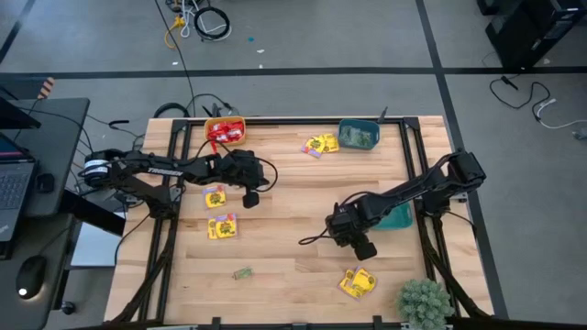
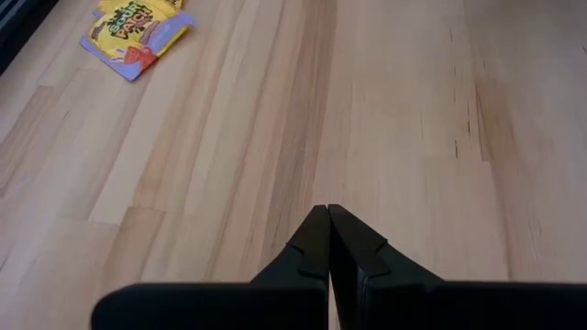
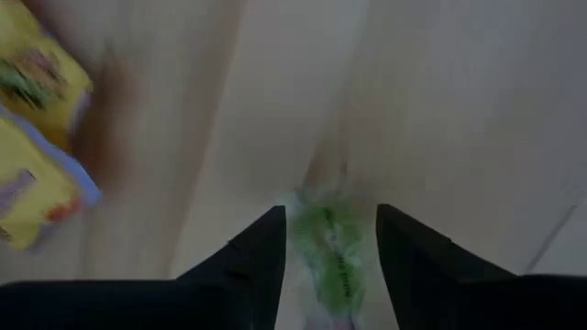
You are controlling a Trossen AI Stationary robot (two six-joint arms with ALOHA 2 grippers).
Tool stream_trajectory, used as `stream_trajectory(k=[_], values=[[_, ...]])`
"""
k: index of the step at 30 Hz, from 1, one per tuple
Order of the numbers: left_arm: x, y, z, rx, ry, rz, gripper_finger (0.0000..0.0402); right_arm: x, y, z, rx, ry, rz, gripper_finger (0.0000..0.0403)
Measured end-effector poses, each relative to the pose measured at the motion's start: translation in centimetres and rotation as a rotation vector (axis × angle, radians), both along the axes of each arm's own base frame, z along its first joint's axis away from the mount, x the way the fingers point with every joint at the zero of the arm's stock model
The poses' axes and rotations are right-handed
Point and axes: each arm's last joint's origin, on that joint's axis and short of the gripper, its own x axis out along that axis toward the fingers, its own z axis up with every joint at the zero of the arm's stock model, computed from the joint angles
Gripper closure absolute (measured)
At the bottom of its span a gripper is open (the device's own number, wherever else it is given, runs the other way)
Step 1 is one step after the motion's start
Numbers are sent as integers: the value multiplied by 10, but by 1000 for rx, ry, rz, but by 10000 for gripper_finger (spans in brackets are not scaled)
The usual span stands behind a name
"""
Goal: Sort candy
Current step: Put the green gummy into the blue bin
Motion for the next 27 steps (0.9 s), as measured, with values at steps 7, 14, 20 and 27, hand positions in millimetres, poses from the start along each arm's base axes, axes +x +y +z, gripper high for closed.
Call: stream_trajectory(k=[7,14,20,27], values=[[0,0,0,2,0,-2,401,-6,-2,-8,-4,8,8,284],[0,1,0,12,0,13,401,-2,-3,-6,-12,-8,8,391],[0,1,0,12,-1,15,401,19,-17,14,-16,-94,-57,393],[0,1,0,20,0,26,401,39,-87,45,-220,-127,-359,398]])
